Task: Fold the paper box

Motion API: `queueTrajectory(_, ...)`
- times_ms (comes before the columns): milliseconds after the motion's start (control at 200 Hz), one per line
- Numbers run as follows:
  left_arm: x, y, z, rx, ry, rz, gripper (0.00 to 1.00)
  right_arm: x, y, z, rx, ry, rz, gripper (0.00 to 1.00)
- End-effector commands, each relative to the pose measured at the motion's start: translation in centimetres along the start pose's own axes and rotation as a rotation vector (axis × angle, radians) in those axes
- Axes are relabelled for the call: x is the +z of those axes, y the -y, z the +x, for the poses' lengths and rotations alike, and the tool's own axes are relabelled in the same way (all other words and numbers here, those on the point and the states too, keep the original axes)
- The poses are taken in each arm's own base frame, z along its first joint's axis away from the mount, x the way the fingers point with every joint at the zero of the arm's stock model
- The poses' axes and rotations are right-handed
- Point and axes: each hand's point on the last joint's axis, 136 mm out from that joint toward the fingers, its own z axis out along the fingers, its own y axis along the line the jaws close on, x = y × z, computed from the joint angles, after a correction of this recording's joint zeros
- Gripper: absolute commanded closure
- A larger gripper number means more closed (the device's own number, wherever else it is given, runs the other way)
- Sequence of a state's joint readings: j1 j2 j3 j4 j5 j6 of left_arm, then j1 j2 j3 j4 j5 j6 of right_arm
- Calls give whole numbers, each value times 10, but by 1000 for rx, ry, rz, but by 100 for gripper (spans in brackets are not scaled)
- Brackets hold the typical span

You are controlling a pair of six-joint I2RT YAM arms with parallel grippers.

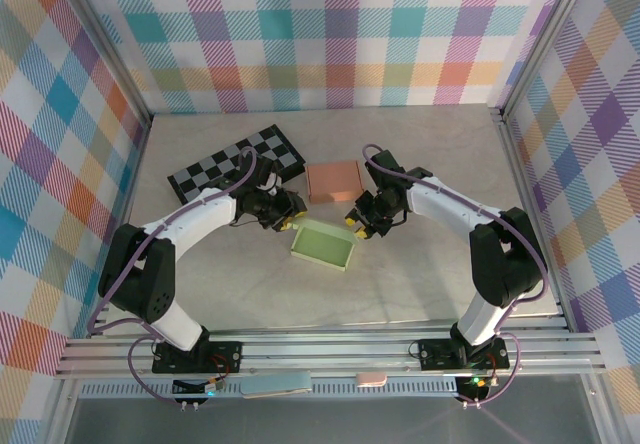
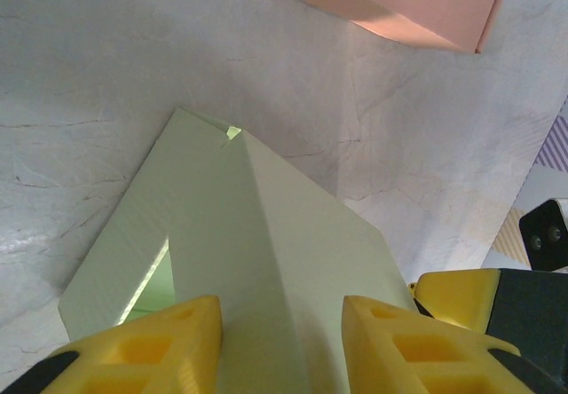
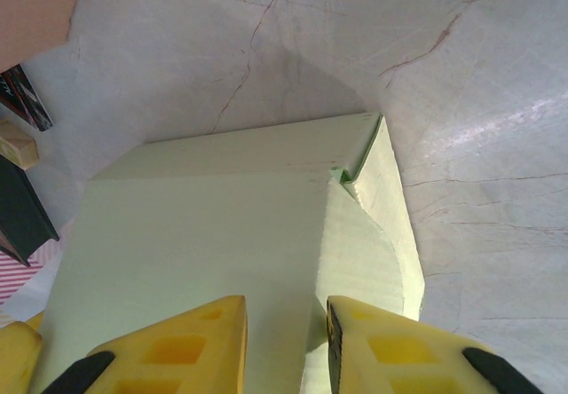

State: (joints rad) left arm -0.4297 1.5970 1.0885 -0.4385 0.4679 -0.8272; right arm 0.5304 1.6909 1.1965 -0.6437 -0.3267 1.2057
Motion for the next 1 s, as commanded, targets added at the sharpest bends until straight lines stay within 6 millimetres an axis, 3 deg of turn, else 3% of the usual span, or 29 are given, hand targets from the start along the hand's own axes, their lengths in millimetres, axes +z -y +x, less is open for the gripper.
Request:
queueTrajectory(0, -1, 7, 11, 6, -20, 25, 63, 1, -9, 8, 10, -41, -44, 72)
queueTrajectory(345, -2, 11, 11, -1, -15, 35, 67, 3, -15, 10, 38, -62, -62, 72)
queueTrajectory(690, -7, 21, 8, -13, 0, 46, 70, -8, -30, 12, 45, -84, -71, 71)
queueTrajectory(995, -10, 28, 3, -49, 28, 53, 72, -10, -41, 4, 67, -115, -100, 68)
